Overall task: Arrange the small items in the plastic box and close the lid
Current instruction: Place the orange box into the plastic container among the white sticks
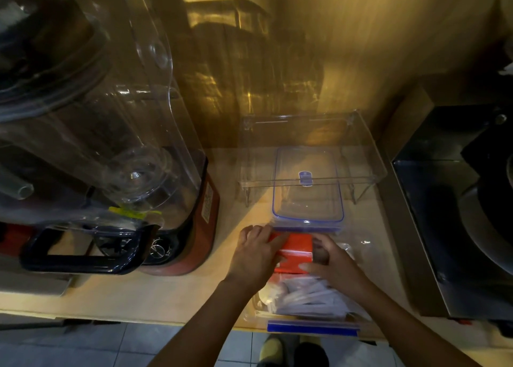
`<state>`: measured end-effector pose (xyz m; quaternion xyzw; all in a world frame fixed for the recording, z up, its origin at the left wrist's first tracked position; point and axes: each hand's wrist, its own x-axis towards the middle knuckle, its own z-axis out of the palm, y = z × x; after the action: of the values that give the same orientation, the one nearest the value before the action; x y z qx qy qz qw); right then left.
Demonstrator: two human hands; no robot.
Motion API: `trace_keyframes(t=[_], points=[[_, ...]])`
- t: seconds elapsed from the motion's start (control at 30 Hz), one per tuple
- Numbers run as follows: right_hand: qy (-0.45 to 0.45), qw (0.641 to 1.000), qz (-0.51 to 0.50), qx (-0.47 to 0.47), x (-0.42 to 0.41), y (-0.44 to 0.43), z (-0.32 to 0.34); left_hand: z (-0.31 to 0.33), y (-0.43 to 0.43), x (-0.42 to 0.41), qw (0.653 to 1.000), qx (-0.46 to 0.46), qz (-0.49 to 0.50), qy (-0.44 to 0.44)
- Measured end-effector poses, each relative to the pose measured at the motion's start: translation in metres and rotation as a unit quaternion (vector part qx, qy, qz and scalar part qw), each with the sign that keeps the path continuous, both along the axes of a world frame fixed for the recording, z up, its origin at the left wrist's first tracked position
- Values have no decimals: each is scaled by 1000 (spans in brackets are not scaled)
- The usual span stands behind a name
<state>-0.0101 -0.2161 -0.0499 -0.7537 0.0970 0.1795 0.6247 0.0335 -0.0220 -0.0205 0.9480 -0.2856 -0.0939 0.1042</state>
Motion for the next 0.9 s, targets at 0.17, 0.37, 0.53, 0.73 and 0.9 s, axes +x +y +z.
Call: trace_keyframes(t=[0.17,0.37,0.53,0.73,0.9], points=[[8,999,-32,26,6,-4,-3,5,5,0,998,-50,28,-10],[74,995,-16,61,14,-11,-2,-7,23,-11,996,14,83,-12],[120,991,-13,59,19,-6,1,-16,24,-15,996,45,80,-11],[147,986,43,69,18,-4,14,-18,22,-22,996,22,89,7],[43,997,65,-9,16,-6,21,-5,29,-27,986,-79,144,12]])
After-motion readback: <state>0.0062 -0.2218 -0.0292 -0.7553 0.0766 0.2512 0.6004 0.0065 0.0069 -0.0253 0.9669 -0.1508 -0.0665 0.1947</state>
